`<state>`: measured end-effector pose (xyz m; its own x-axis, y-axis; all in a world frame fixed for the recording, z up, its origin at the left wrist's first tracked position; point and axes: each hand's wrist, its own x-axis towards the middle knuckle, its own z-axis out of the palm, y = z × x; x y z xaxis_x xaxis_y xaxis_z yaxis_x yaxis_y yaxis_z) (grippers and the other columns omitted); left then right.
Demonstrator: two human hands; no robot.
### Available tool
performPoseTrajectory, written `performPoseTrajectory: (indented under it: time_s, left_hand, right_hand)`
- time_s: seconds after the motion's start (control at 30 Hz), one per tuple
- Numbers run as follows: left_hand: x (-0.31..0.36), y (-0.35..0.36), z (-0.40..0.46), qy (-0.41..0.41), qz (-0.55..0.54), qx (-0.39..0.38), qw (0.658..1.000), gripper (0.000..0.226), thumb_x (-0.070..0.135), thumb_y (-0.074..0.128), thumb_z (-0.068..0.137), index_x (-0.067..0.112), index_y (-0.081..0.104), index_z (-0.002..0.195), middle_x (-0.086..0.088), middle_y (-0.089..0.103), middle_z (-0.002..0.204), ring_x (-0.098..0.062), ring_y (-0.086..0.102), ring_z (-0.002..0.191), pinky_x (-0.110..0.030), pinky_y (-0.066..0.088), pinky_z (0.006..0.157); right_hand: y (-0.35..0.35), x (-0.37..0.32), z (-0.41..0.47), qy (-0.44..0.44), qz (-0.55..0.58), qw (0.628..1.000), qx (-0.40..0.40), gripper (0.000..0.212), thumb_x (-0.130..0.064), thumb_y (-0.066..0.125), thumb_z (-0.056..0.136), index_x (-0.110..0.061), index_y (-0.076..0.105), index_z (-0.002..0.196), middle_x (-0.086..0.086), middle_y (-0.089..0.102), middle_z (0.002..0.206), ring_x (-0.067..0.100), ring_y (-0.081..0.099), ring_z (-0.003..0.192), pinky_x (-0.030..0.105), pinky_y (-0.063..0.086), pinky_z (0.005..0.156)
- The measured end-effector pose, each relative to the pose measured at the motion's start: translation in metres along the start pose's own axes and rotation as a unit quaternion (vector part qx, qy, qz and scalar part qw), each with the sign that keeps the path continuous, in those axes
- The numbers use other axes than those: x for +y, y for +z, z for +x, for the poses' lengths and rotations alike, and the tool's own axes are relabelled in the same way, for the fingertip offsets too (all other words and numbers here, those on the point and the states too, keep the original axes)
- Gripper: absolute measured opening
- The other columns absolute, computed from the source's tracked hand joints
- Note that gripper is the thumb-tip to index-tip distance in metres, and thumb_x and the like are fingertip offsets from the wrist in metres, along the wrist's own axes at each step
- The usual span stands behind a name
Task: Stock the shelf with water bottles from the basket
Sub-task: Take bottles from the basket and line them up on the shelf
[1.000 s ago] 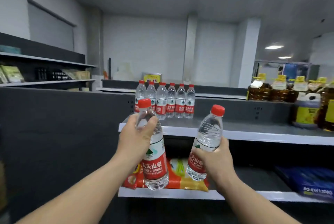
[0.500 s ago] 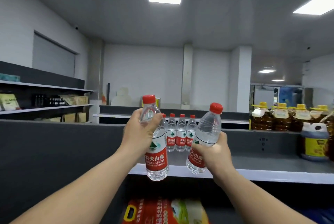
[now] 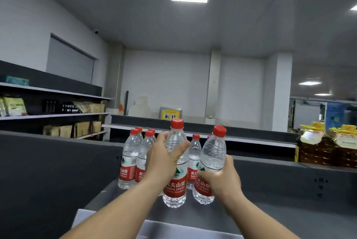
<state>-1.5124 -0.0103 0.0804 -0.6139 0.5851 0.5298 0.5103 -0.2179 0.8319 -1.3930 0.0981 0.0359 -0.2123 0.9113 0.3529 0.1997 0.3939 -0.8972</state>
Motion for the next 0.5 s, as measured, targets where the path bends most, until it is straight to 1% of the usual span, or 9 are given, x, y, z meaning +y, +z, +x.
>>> performPoseTrajectory:
  time_s: [0.1,0.17,0.23,0.33,0.4,0.5]
  left_hand:
    - [-0.021,0.032,0.024,0.003,0.057,0.016,0.998,0.075,0.062,0.064,0.077,0.027,0.043,0.139,-0.001,0.055,0.138,-0.023,0.052,0.125,-0.041,0.045,0.099]
    - [-0.033,0.049,0.038,-0.003,0.086,0.027,0.996,0.075,0.062,0.063,0.079,0.025,0.042,0.141,-0.001,0.054,0.14,-0.025,0.05,0.126,-0.039,0.044,0.097]
    - [-0.046,0.063,0.053,-0.006,0.109,0.028,0.994,0.075,0.062,0.061,0.081,0.023,0.041,0.141,-0.002,0.053,0.141,-0.025,0.05,0.127,-0.037,0.044,0.095]
    - [-0.062,0.08,0.069,-0.011,0.148,0.029,0.989,0.075,0.061,0.058,0.084,0.018,0.04,0.143,-0.005,0.053,0.141,-0.024,0.05,0.127,-0.028,0.037,0.086]
    - [-0.07,0.088,0.078,-0.007,0.186,0.029,0.982,0.075,0.06,0.056,0.086,0.014,0.04,0.143,-0.005,0.054,0.139,-0.023,0.051,0.126,-0.026,0.037,0.084]
    - [-0.078,0.098,0.09,-0.006,0.245,0.029,0.969,0.07,0.06,0.054,0.087,0.013,0.043,0.139,-0.003,0.056,0.134,-0.021,0.051,0.123,-0.028,0.04,0.085]
  right_hand:
    - [0.008,0.025,0.031,0.023,-0.037,0.999,-0.009,0.066,-0.035,0.082,0.058,-0.037,0.045,0.112,0.005,0.063,0.109,0.023,0.064,0.094,0.039,0.055,0.085]
    - [0.014,0.038,0.048,0.034,-0.049,0.998,-0.018,0.065,-0.035,0.084,0.061,-0.036,0.044,0.112,0.005,0.062,0.11,0.023,0.063,0.094,0.037,0.054,0.084]
    - [0.021,0.051,0.066,0.039,-0.056,0.997,-0.024,0.067,-0.033,0.086,0.064,-0.034,0.044,0.117,0.005,0.063,0.111,0.024,0.063,0.096,0.034,0.051,0.079]
    - [0.035,0.069,0.091,0.043,-0.061,0.997,-0.029,0.07,-0.033,0.086,0.063,-0.032,0.045,0.12,0.004,0.063,0.111,0.024,0.063,0.101,0.034,0.051,0.078]
    - [0.044,0.075,0.102,0.047,-0.068,0.996,-0.034,0.071,-0.034,0.086,0.062,-0.032,0.045,0.121,0.005,0.063,0.11,0.024,0.063,0.095,0.033,0.049,0.074]
    - [0.056,0.08,0.116,0.053,-0.071,0.995,-0.043,0.066,-0.031,0.084,0.065,-0.031,0.044,0.117,0.006,0.063,0.111,0.024,0.061,0.091,0.032,0.046,0.07]
